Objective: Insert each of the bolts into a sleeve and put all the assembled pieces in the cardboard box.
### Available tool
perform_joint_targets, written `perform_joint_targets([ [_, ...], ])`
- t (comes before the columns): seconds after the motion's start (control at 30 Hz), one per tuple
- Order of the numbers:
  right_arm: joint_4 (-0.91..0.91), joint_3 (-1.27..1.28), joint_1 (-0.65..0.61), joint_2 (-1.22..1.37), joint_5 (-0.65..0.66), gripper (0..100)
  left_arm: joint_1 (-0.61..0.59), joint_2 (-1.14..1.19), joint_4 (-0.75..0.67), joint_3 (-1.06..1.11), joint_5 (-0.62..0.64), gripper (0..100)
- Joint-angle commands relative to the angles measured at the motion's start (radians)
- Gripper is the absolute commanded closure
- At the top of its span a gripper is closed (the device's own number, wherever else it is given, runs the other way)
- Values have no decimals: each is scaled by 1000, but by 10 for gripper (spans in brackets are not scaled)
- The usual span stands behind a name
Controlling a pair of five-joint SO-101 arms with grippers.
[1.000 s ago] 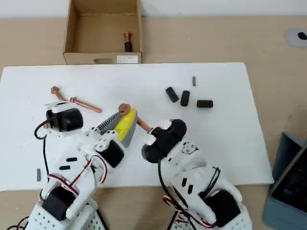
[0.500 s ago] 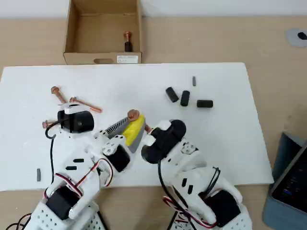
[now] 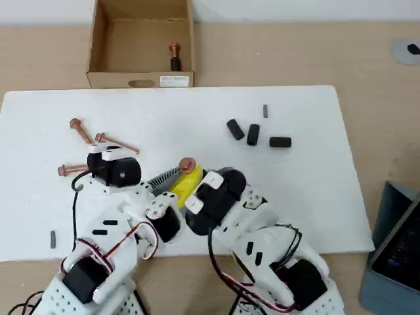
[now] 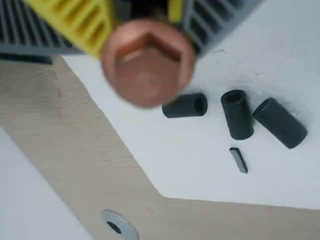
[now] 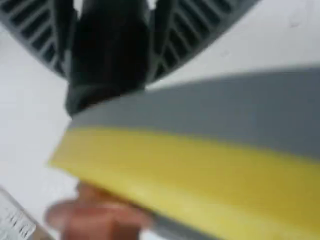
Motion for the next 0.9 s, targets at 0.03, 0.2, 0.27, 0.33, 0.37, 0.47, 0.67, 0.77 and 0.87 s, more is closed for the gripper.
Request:
perform_joint_targets([
  [0.03, -84, -15, -18, -105, 34, 989, 2, -1, 14, -28, -6, 998],
  [0.2, -92, -8, -85, -105, 49, 989, -8, -1, 15, -25, -8, 982],
  [0.27, -92, -8, -87, -105, 48, 989, -12, -1, 17, -25, -12, 919],
  [0.33, -92, -8, -84, -105, 49, 989, -40, -1, 48, -34, -41, 843],
  [0.37, -91, -8, -84, -105, 49, 989, -55, -1, 55, -37, -54, 814],
  [0.47, -87, -7, -84, -105, 49, 989, -112, -1, 80, -66, -92, 798],
  [0.67, -86, -2, -81, -104, 40, 989, -192, -1, 84, -150, -153, 794],
  [0.77, -86, 5, -41, -104, -5, 989, -222, -1, 86, -193, -157, 797],
  [0.87, -86, 5, 18, -104, -43, 989, -265, -1, 86, -229, -157, 802],
])
